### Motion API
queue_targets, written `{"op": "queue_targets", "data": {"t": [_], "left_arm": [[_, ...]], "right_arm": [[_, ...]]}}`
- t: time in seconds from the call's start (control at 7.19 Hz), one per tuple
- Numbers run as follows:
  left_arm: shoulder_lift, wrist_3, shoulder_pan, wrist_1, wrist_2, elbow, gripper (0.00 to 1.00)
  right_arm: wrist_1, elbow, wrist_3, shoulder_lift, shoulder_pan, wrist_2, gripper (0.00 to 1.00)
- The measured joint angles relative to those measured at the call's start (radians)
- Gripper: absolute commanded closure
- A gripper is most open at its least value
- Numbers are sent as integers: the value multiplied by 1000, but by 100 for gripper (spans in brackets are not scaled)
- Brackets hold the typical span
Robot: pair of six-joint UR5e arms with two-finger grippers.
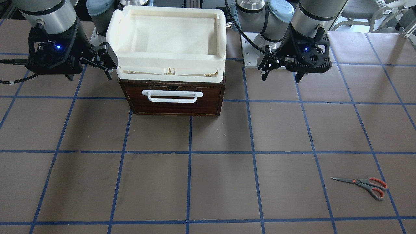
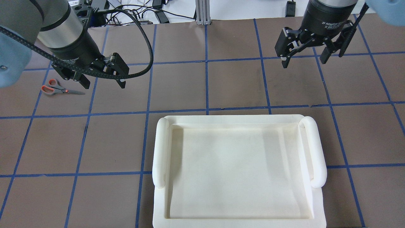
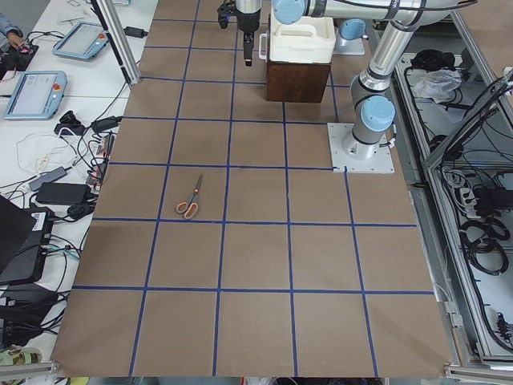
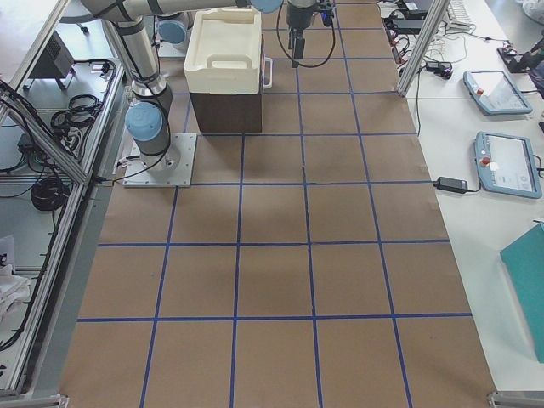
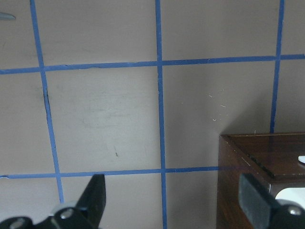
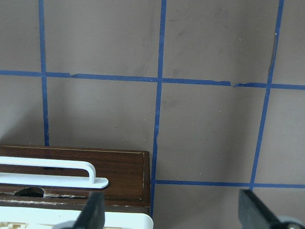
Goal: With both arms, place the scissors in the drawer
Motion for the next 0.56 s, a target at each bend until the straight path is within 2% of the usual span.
{"op": "queue_targets", "data": {"t": [0.28,0.56], "left_arm": [[0,0,0,0,-1,0,0],[0,4,1,0,4,0,0]], "right_arm": [[-5,0,0,1,0,-5,0],[-12,2,0,7,1,-63,0]]}}
